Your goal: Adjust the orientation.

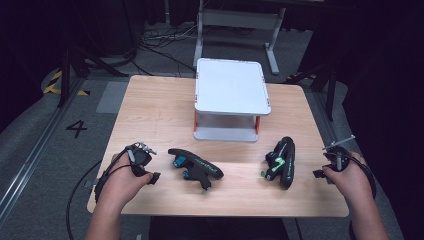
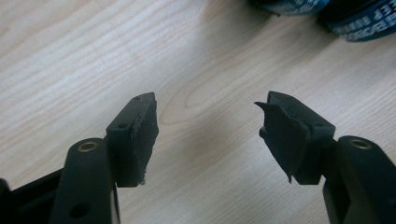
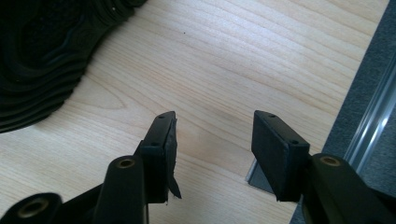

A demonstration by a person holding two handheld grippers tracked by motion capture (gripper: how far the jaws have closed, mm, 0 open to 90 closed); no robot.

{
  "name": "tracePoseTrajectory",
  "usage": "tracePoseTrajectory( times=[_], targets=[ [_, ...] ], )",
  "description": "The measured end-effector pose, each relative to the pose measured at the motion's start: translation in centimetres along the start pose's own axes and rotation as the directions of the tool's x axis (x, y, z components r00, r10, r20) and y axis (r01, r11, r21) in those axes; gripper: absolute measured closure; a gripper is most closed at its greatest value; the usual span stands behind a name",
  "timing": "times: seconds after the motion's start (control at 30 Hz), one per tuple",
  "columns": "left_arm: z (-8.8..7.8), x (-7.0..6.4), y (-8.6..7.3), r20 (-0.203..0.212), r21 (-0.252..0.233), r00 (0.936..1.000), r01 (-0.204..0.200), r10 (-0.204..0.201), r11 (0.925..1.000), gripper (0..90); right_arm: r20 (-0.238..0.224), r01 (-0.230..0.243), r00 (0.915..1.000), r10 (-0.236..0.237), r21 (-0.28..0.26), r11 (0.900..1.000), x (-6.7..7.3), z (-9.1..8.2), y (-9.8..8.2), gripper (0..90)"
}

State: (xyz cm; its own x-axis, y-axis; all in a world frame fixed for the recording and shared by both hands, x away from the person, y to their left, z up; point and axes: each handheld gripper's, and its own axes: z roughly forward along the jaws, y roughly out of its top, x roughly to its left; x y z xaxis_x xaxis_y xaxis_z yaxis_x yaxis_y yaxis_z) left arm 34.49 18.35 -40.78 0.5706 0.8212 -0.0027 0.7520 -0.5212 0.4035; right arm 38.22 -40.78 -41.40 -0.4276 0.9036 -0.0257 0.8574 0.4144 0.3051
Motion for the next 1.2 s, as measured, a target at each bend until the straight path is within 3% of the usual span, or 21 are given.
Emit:
tracePoseTrajectory(
  times=[0.2, 0.23, 0.3, 0.47, 0.5, 0.53, 0.57, 0.6, 0.73, 0.97, 1.2],
  targets=[
    [-0.3, -0.6, 0.5, 0.005, -0.010, 1.0000, -0.006, 0.006, 0.9999, 38.1, -0.013, 0.007, 0.9999, -0.007, -0.006, 1.000, 0.1, 0.0, -0.1, 50.7],
    [-0.4, -1.3, 0.7, 0.038, -0.023, 0.9986, -0.037, 0.038, 0.9991, 37.5, -0.009, 0.005, 0.9999, -0.005, -0.010, 1.000, 0.1, 0.0, -0.1, 50.6],
    [-0.6, -1.8, 0.9, 0.062, -0.029, 0.9969, -0.045, 0.047, 0.9985, 37.7, -0.012, 0.009, 0.9999, -0.010, -0.012, 1.000, 0.2, 0.0, 0.0, 50.6],
    [-0.8, -3.6, 1.8, 0.074, -0.041, 0.9911, -0.108, 0.111, 0.9933, 37.7, -0.016, 0.016, 0.9997, -0.016, -0.006, 1.000, 0.3, 0.3, 0.1, 50.2],
    [-0.7, -4.3, 2.0, 0.093, -0.048, 0.9866, -0.130, 0.134, 0.9904, 37.7, -0.005, 0.017, 0.9998, -0.017, 0.001, 1.000, 0.4, 0.4, 0.2, 50.0],
    [-0.7, -4.3, 2.0, 0.093, -0.048, 0.9866, -0.130, 0.134, 0.9904, 37.6, 0.001, 0.022, 0.9998, -0.022, 0.006, 1.000, 0.4, 0.5, 0.2, 49.8],
    [-0.6, -4.8, 2.2, 0.118, -0.050, 0.9814, -0.147, 0.152, 0.9879, 37.4, 0.005, 0.023, 0.9997, -0.023, 0.007, 1.000, 0.5, 0.6, 0.2, 49.7],
    [-0.6, -4.8, 2.2, 0.118, -0.050, 0.9814, -0.147, 0.152, 0.9879, 37.1, 0.005, 0.023, 0.9997, -0.023, 0.007, 1.000, 0.5, 0.6, 0.2, 49.7],
    [-0.2, -5.9, 2.4, 0.186, -0.051, 0.9643, -0.182, 0.188, 0.9820, 34.9, -0.007, 0.031, 0.9995, -0.031, 0.011, 0.999, 0.7, 0.8, 0.3, 49.2],
    [0.7, -7.3, 2.9, 0.205, -0.037, 0.9508, -0.230, 0.233, 0.9725, 34.2, 0.001, 0.036, 0.9994, -0.036, 0.017, 0.999, 0.9, 1.1, 0.4, 48.7],
    [2.7, -7.8, 3.2, 0.177, 0.022, 0.9569, -0.238, 0.230, 0.9710, 35.5, -0.009, 0.046, 0.9989, -0.046, 0.013, 0.999, 1.0, 1.1, 0.5, 48.2]
  ],
)
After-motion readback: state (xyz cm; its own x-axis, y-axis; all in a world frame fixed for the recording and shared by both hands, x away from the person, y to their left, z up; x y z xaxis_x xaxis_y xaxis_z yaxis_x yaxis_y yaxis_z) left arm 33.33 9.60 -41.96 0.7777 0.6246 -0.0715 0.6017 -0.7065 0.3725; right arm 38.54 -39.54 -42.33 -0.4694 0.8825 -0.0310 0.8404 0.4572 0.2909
